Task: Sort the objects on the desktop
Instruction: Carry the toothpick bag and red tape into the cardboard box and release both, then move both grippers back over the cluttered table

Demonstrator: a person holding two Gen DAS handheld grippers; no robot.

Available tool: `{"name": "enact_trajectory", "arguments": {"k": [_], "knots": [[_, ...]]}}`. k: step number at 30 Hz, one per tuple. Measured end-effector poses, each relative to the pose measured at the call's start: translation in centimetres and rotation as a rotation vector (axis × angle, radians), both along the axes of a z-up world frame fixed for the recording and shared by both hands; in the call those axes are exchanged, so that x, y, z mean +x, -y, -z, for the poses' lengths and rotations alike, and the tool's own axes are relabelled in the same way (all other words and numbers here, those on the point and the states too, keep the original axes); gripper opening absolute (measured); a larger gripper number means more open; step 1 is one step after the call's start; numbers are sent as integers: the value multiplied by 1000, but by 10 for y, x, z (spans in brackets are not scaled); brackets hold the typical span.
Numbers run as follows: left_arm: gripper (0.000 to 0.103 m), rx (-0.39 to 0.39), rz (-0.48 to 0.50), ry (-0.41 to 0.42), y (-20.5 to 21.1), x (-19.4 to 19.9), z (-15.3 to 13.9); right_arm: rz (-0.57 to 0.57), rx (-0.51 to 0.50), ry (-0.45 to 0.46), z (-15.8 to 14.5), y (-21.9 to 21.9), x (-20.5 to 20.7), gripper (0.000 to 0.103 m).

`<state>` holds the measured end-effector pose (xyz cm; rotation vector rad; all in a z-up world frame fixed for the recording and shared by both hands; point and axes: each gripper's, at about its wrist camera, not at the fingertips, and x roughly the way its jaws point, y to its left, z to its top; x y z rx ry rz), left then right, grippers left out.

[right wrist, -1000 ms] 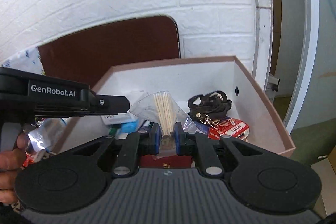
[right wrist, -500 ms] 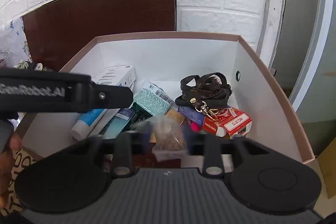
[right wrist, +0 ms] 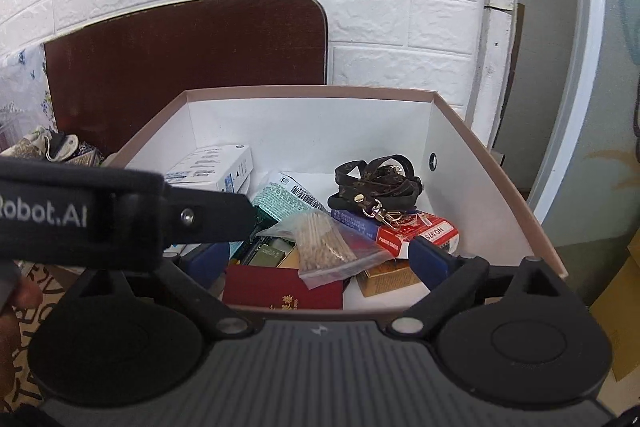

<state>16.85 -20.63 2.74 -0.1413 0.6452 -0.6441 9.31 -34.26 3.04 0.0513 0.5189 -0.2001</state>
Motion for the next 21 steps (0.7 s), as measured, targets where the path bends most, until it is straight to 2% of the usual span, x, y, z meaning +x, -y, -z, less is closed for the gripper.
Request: {"name": "enact_trajectory", "arguments": {"k": [11,16,21], "knots": [[97,-26,-9,43,-21,-45,-6,10,-35,81,-16,-30,-46,97],[97,-44,-23,84,-47,-76,-4,-32,-18,108,-19,-52,-70,97],[97,-55,-84,69,-83,-100,10,-110,-7,106,-8,-89,-85,97]]}}
